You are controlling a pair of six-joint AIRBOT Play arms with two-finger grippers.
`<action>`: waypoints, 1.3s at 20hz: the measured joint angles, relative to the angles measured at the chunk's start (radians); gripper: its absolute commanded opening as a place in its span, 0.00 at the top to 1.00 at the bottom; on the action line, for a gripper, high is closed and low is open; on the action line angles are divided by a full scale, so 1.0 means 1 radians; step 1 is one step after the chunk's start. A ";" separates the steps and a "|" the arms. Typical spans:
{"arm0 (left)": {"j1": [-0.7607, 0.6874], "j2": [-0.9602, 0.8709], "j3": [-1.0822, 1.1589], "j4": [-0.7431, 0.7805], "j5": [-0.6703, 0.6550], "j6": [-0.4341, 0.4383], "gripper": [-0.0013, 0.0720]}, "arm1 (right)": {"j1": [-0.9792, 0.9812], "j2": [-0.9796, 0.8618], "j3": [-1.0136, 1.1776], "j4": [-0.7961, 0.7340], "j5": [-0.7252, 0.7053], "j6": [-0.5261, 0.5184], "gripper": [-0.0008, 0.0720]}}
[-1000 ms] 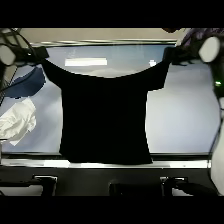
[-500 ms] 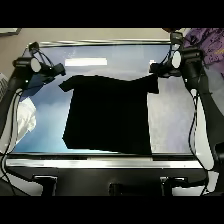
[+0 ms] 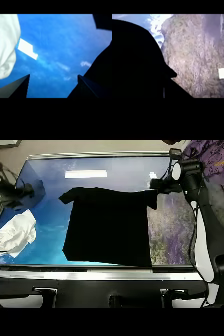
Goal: Fold the clothes and pants, and hang the long-sleeved shirts on hangers.
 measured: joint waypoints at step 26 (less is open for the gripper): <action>-0.017 0.309 -1.077 -0.612 0.373 0.243 0.96 | 0.000 0.037 0.000 0.002 0.166 -0.032 0.95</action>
